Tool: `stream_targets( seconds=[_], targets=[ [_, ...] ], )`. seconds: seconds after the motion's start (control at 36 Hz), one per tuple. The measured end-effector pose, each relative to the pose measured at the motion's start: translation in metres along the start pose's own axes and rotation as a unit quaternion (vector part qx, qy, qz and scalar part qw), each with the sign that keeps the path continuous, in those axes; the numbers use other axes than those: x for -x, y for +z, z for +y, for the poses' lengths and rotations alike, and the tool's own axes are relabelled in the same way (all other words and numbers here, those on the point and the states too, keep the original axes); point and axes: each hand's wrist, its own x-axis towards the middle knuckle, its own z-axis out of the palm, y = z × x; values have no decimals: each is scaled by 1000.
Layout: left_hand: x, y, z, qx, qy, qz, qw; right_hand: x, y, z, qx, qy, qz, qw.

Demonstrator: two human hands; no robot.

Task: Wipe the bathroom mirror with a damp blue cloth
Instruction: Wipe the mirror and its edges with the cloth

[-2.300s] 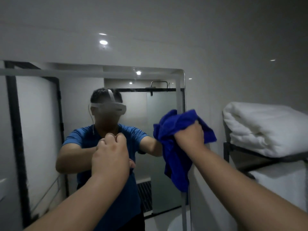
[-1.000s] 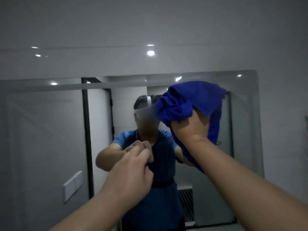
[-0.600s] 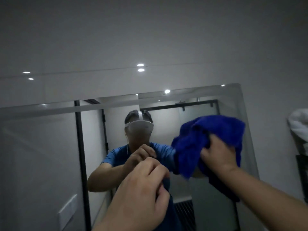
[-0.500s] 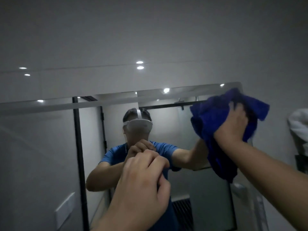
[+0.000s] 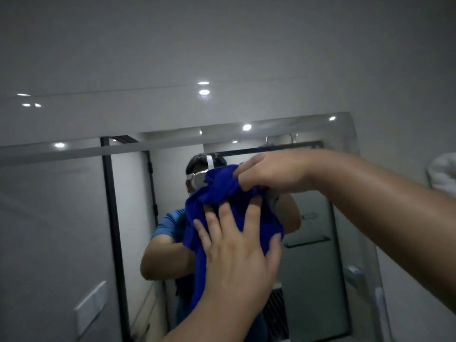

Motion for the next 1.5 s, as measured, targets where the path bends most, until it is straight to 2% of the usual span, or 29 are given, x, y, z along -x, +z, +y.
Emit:
stream_targets(
  seconds=[0.03, 0.08, 0.11, 0.17, 0.22, 0.28, 0.33, 0.36, 0.44, 0.5, 0.61, 0.69, 0.78, 0.83, 0.89, 1.0, 1.08, 1.17, 1.28, 1.39, 1.5],
  targets=[
    [-8, 2, -1, -9, -10, 4, 1000, -1, 5, 7, -2, -12, 26, 1000],
    [-23, 5, -5, -40, 0, 7, 999, -6, 15, 23, -7, -59, 168, 984],
    [-28, 6, -9, -56, 13, 8, 998, -8, 21, 34, -41, -86, 255, 962],
    [-38, 8, -17, -71, 46, 19, 996, -12, 34, 54, -117, -154, 398, 897],
    [-47, 11, -27, -69, 78, 44, 994, -13, 45, 71, -92, -225, 512, 824],
    [-53, 14, -35, -68, 109, 66, 990, -18, 49, 84, -68, -244, 590, 767],
    [-55, 14, -42, -68, 125, 80, 987, -24, 56, 87, -110, -226, 621, 742],
    [-55, 13, -45, -64, 126, 90, 986, -28, 62, 89, -113, -228, 622, 740],
    [-49, 10, -56, -36, 129, 113, 985, -39, 87, 100, -19, -272, 580, 768],
    [-39, 6, -68, -32, 145, 111, 983, -45, 97, 112, 14, -311, 553, 773],
    [-20, -14, -92, -61, 188, 53, 979, -55, 97, 126, -30, -336, 543, 769],
    [-23, -42, -106, -73, 131, 6, 989, -59, 99, 123, -29, -331, 544, 771],
    [-39, -62, -110, -9, 43, 62, 997, -58, 102, 117, -1, -319, 571, 757],
    [-54, -62, -100, 30, 26, 127, 991, -55, 103, 114, 8, -313, 580, 753],
    [-70, -51, -76, 37, 21, 160, 986, -52, 104, 112, 12, -311, 589, 746],
    [-83, -12, -18, -17, 7, 92, 996, -46, 102, 113, 3, -302, 602, 739],
    [-82, 9, -11, -33, 36, 92, 995, -43, 98, 116, 8, -316, 594, 740],
    [-73, 18, -31, -53, 93, 91, 990, -44, 96, 118, 37, -338, 577, 742],
    [-29, 34, -55, -82, 121, 31, 989, -46, 91, 123, 61, -350, 570, 740],
    [16, 37, -93, -111, 109, -19, 988, -46, 92, 124, 61, -333, 562, 754],
    [29, 16, -148, -131, 66, 15, 989, -47, 96, 122, 88, -312, 573, 753]
  ],
)
